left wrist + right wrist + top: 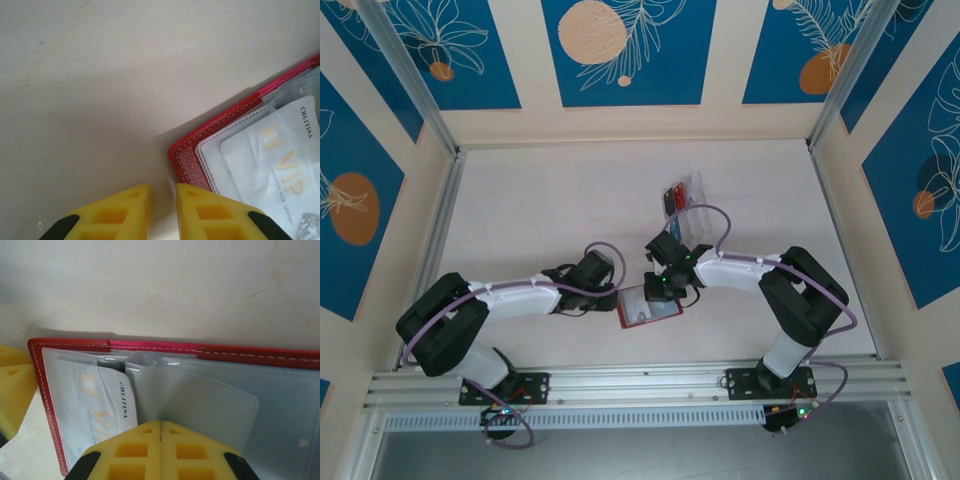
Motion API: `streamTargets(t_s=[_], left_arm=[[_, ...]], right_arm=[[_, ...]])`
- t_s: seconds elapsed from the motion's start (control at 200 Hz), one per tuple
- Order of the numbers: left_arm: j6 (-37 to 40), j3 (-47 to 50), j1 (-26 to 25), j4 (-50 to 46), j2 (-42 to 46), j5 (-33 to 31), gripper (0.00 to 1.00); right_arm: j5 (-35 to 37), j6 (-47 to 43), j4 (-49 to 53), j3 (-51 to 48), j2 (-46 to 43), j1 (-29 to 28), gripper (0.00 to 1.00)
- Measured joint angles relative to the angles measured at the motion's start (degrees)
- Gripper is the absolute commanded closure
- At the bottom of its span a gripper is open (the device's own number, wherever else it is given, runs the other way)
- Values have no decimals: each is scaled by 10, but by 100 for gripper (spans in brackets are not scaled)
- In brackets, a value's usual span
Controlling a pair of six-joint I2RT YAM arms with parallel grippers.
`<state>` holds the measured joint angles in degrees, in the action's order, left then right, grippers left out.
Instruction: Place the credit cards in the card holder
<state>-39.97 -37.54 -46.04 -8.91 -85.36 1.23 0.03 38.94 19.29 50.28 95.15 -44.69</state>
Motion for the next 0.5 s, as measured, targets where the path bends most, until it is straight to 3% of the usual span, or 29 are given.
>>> streamTargets(t_s=[0.5], left_arm=[[0,-5,-8,2,-15,-13,81]], right_arm=[[9,11,21,35,30,-37,100]])
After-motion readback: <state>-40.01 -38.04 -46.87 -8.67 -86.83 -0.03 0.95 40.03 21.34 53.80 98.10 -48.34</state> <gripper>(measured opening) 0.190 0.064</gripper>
